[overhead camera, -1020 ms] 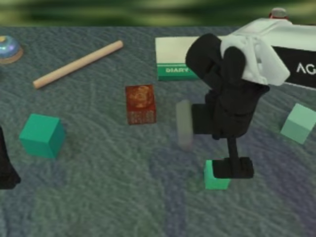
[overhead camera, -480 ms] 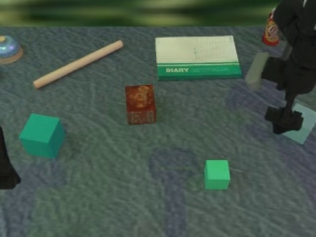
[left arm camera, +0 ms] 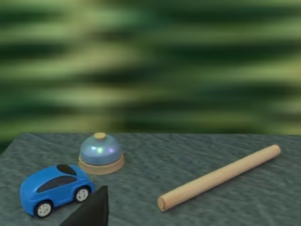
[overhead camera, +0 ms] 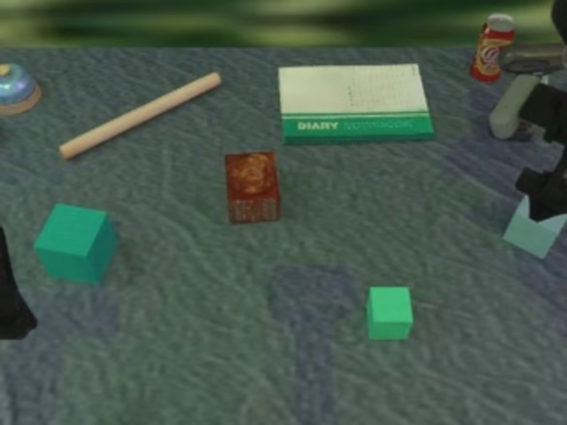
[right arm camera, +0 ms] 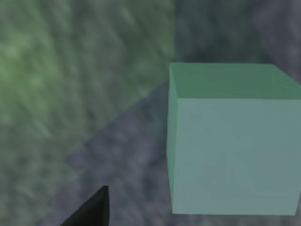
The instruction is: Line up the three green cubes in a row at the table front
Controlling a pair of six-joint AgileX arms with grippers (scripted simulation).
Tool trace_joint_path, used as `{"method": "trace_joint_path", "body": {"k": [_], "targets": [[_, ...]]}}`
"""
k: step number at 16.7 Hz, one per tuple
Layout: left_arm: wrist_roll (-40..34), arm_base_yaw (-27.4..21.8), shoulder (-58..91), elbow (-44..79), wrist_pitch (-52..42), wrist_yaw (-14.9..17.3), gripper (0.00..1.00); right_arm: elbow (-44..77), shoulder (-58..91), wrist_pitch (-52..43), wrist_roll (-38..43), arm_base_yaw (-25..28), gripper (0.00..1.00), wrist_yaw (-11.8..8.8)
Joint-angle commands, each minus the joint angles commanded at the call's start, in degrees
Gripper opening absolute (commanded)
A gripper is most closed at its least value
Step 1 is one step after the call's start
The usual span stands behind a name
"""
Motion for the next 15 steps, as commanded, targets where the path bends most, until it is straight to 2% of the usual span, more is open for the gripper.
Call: {"method": "trace_joint_path", "body": {"k": [3,9,14,15], "targets": [[0.0,0.0,0.0,0.0,0.0,0.0,1.00,-1.5,1.1,2.3,0.2,-0.1,1.00,0.0],[0.0,0.0,0.0,0.0,0.0,0.0,1.00,-8.6,6.8,15.6,0.3,-0.1,1.00,0.1],[0.0,0.0,0.0,0.0,0.0,0.0,1.00,-9.5,7.6,17.0,0.3,-0.1,1.00,0.1],[0.0,0.0,0.0,0.0,0.0,0.0,1.00,-9.5,7.6,17.0,0.3,-0.1,0.92,0.1]]}}
